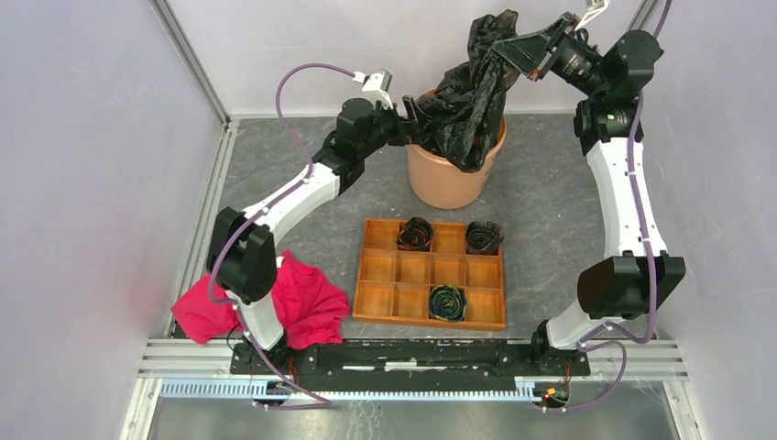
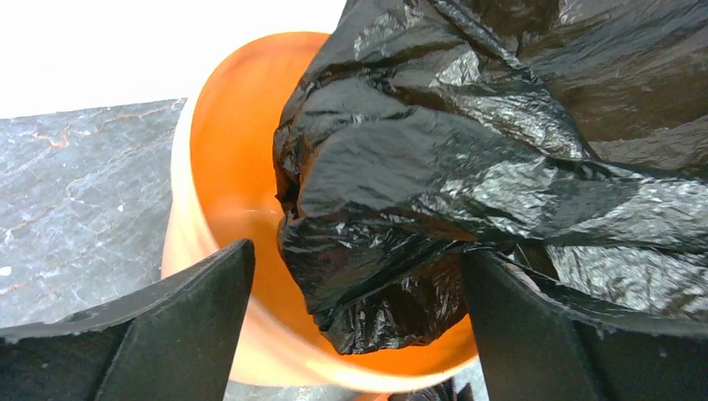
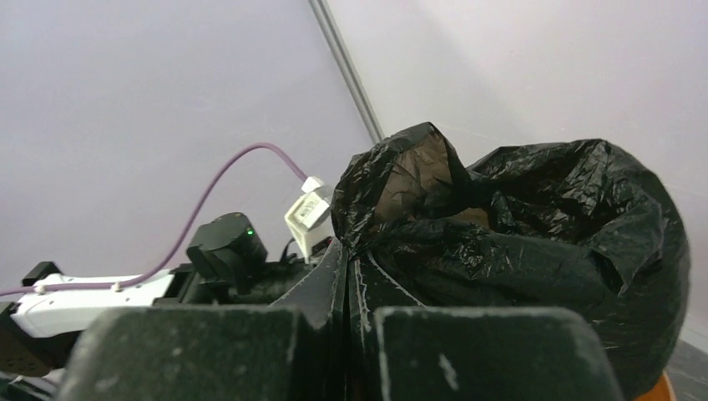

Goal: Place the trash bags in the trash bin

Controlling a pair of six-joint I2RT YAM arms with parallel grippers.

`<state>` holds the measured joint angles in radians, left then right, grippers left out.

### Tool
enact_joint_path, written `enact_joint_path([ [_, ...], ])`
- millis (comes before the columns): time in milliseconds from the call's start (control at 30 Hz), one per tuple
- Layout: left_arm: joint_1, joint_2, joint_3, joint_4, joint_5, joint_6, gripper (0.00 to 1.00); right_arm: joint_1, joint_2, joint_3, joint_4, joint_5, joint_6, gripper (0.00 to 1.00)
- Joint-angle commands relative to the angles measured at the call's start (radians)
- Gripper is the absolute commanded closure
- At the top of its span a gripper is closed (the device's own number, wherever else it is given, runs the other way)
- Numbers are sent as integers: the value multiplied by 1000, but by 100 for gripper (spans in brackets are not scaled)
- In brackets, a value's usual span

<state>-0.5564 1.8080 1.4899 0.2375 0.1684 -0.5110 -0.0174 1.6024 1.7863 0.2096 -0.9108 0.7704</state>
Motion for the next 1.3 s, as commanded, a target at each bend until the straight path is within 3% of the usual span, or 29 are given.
enact_joint_path([
  [0,17,-113,24,-179,-5,-39,0,-18,-44,40,-29,45,-46,100],
  [233,82,-249,-10,-294,2,-99,0,-18,-53,-9,-1,75,-17,100],
  [400,62,-351,-107,-80,168,-84,0,-5,-75,-65,72,108,52,100],
  [567,-70,-384,-125,-6,182,66,1,50,-100,-109,65,228,91,99],
  [767,-259,-473,-281,220,-56,236,0,163,-103,-92,-38,363,46,100],
  [1133,-289,-306,18,-1,-426,180,0,240,-126,-104,-88,444,-3,99],
  [1267,-289,-300,47,-57,-427,169,0,240,-130,-93,-127,459,-44,100],
])
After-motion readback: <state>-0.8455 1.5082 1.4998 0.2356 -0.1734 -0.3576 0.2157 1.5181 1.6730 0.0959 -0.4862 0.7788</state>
